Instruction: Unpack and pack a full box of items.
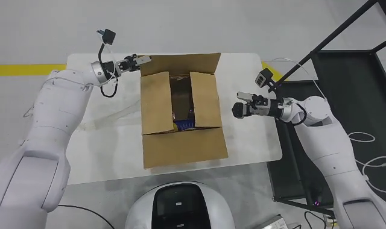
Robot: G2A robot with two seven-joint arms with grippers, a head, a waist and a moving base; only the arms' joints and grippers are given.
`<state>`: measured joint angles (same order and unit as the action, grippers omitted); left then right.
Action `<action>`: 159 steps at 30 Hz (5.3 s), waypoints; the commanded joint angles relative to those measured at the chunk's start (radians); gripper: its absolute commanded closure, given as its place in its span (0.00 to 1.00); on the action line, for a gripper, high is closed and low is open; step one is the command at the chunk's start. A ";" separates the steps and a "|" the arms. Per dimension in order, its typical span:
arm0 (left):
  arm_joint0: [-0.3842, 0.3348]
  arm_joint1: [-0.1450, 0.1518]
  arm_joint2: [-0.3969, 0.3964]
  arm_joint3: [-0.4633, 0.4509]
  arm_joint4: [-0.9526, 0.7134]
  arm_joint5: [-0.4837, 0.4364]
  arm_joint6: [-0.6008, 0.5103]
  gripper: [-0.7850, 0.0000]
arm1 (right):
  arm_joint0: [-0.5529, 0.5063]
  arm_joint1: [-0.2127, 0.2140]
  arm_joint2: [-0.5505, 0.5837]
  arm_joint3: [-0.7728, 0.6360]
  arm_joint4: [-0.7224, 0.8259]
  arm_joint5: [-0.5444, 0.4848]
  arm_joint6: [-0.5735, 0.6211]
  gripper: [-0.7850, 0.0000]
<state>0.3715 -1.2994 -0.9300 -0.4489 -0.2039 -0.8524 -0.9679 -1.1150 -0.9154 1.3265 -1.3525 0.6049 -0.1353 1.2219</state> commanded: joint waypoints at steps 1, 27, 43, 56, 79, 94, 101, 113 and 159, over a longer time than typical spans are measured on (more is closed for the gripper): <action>0.008 0.009 0.007 -0.020 0.005 -0.003 0.003 0.00 | 0.009 -0.005 -0.017 -0.001 -0.002 0.001 -0.017 0.00; 0.028 0.111 0.151 -0.137 -0.019 -0.028 0.028 0.00 | 0.177 -0.103 -0.305 0.059 -0.074 0.083 -0.309 0.00; 0.039 0.162 0.187 -0.264 -0.173 -0.012 0.012 0.00 | 0.212 -0.138 -0.317 0.037 0.004 0.035 -0.303 0.00; 0.022 0.204 0.114 -0.110 -0.132 -0.075 0.168 0.00 | 0.319 -0.214 -0.505 0.055 -0.022 0.069 -0.313 0.00; -0.013 0.149 0.143 -0.046 -0.021 -0.021 0.234 0.00 | 0.390 -0.283 -0.579 0.276 -0.042 0.074 -0.226 0.00; -0.064 0.058 0.181 0.079 -0.067 -0.048 0.217 0.00 | 0.357 -0.251 -0.468 0.170 -0.156 0.027 -0.235 0.00; -0.080 0.034 0.183 0.130 -0.060 -0.062 0.224 0.00 | 0.299 -0.254 -0.455 0.097 -0.031 0.099 -0.181 0.00; -0.092 0.004 0.167 0.159 -0.094 -0.072 0.196 0.00 | 0.336 -0.296 -0.527 0.209 -0.005 0.113 -0.158 0.00; -0.093 -0.034 0.191 0.176 -0.060 -0.025 0.111 0.00 | 0.337 -0.314 -0.503 0.286 -0.037 0.109 -0.107 0.00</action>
<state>0.2780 -1.3339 -0.7387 -0.2725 -0.2629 -0.8770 -0.8558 -0.7784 -1.2289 0.8233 -1.0663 0.5681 -0.0264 1.1155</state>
